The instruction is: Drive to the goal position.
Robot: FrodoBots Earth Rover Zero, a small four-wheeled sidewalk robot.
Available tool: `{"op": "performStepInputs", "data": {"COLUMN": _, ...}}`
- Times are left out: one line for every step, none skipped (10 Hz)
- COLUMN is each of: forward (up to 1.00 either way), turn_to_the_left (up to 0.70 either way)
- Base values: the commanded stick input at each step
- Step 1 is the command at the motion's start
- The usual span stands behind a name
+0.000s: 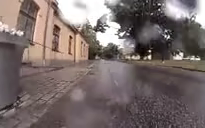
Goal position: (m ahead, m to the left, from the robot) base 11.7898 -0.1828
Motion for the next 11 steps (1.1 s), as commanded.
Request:
{"op": "performStepInputs", "data": {"forward": 0.85, "turn_to_the_left": 0.00}}
{"op": "performStepInputs", "data": {"forward": 0.85, "turn_to_the_left": 0.00}}
{"op": "performStepInputs", "data": {"forward": 0.85, "turn_to_the_left": 0.00}}
{"op": "performStepInputs", "data": {"forward": 0.85, "turn_to_the_left": 0.00}}
{"op": "performStepInputs", "data": {"forward": 0.85, "turn_to_the_left": 0.00}}
{"op": "performStepInputs", "data": {"forward": 0.85, "turn_to_the_left": 0.00}}
{"op": "performStepInputs", "data": {"forward": 0.85, "turn_to_the_left": 0.00}}
{"op": "performStepInputs", "data": {"forward": 0.85, "turn_to_the_left": 0.00}}
{"op": "performStepInputs", "data": {"forward": 0.85, "turn_to_the_left": 0.00}}
{"op": "performStepInputs", "data": {"forward": 0.85, "turn_to_the_left": 0.00}}
{"op": "performStepInputs", "data": {"forward": 0.85, "turn_to_the_left": 0.00}}
